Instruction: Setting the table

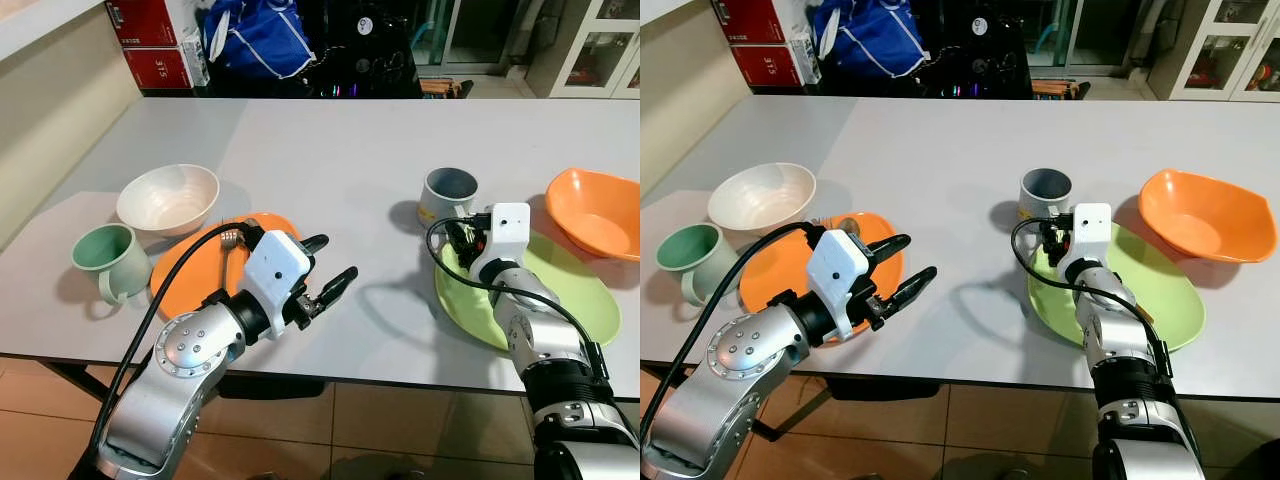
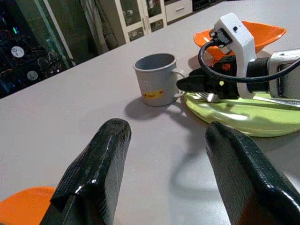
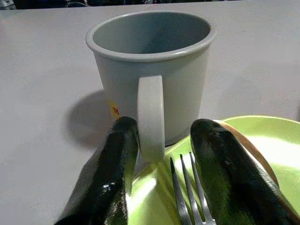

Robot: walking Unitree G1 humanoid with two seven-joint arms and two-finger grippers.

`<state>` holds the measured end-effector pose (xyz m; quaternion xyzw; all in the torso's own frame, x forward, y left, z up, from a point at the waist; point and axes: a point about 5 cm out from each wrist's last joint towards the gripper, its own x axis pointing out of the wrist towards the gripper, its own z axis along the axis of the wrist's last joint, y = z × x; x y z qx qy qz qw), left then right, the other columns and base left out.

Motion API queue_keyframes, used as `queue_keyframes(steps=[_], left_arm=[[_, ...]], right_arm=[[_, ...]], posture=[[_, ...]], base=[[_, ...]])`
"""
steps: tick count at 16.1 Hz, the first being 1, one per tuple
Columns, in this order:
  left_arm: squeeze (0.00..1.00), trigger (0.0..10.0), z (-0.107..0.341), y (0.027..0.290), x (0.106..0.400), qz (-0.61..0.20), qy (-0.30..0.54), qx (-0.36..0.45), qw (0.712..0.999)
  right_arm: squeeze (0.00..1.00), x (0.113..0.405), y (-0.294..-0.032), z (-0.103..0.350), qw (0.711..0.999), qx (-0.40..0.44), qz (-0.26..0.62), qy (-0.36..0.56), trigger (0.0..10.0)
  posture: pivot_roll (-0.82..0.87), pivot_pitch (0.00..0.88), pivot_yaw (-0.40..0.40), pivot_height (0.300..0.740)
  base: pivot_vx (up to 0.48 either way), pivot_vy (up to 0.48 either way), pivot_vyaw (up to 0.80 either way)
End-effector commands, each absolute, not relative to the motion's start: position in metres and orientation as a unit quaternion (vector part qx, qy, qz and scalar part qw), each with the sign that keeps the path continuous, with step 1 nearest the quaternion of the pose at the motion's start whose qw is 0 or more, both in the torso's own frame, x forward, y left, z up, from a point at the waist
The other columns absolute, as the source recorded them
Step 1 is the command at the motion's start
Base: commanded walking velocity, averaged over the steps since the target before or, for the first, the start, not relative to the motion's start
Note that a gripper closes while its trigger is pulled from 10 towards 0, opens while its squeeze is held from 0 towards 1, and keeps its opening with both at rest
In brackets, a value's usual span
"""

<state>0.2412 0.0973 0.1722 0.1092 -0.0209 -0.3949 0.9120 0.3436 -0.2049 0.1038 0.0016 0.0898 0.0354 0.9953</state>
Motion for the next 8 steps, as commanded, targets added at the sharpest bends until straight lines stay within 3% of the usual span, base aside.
queue_keyframes(steps=[1, 6, 7, 8], left_arm=[[0.00, 10.0, 0.175, 0.095, 0.242, -0.403, -0.025, 0.111, 0.908], [0.00, 10.0, 0.175, 0.095, 0.243, -0.401, -0.029, 0.111, 0.909], [0.00, 10.0, 0.176, 0.096, 0.244, -0.397, -0.032, 0.109, 0.911], [0.00, 10.0, 0.176, 0.096, 0.245, -0.396, -0.033, 0.108, 0.911]], right_arm=[[1.00, 0.343, -0.204, 0.107, 0.996, 0.012, 0.038, 0.085, 10.0], [1.00, 0.342, -0.200, 0.113, 0.996, 0.034, 0.055, 0.063, 10.0], [0.00, 0.341, -0.197, 0.121, 0.996, 0.044, 0.066, 0.039, 10.0], [0.00, 0.341, -0.197, 0.123, 0.996, 0.046, 0.067, 0.033, 10.0]], posture=[[-0.01, 0.040, 0.061, 0.740], [-0.01, 0.036, 0.062, 0.740], [-0.01, 0.031, 0.061, 0.740], [-0.01, 0.030, 0.060, 0.740]], base=[[0.000, 0.000, 0.00], [0.000, 0.000, 0.00], [0.000, 0.000, 0.00], [0.000, 0.000, 0.00]])
